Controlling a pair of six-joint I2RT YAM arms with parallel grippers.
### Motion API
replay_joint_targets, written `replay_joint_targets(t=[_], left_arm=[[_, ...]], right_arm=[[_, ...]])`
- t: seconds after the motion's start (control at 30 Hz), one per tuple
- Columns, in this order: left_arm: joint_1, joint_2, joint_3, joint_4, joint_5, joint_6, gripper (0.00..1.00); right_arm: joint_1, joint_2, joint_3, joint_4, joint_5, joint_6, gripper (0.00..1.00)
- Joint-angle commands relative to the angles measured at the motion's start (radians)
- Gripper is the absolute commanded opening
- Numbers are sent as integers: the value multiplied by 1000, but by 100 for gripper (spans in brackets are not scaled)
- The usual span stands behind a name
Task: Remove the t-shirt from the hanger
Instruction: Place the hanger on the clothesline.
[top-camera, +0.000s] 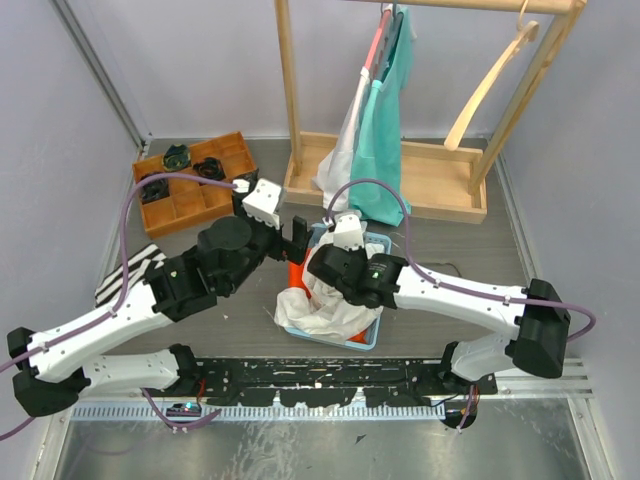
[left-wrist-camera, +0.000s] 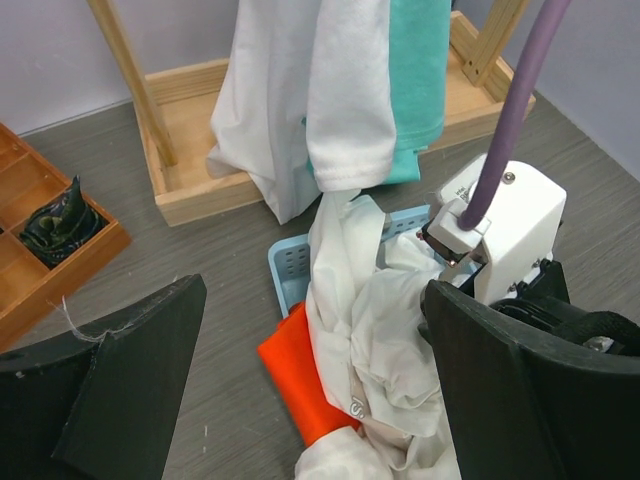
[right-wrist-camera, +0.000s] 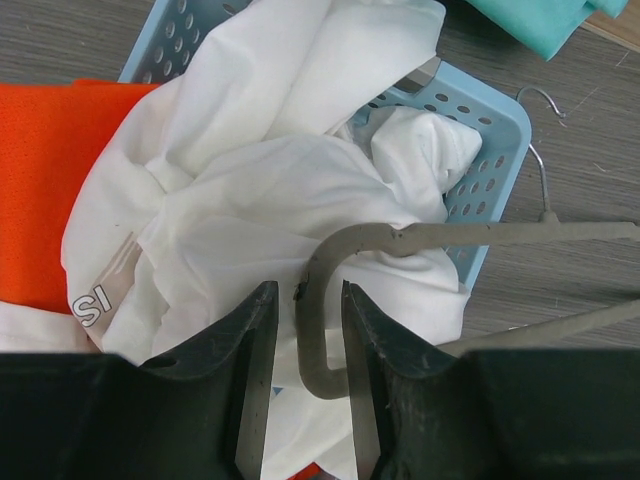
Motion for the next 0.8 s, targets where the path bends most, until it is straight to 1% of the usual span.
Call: replay_joint_targets(t=[0.0,0.27,0.37,0.53,0.77], left_arm=[[4,-24,-20,-4,-21,0,98],[4,-33,-31,-4,-31,7,98],[2,-35,-32,-4,-33,8,98],[3,-38,-36,-5,-36,9,98],[3,-25,-30,0,-32,11,98]], right_arm=[[-5,32,62,-25,26,17,37],[-16,98,88,-60,12,38,36],[-21,104,86,-64,9,42,34],[-21,86,95,-71,18,47,25],[-20,37,126,-134,53,59,21]])
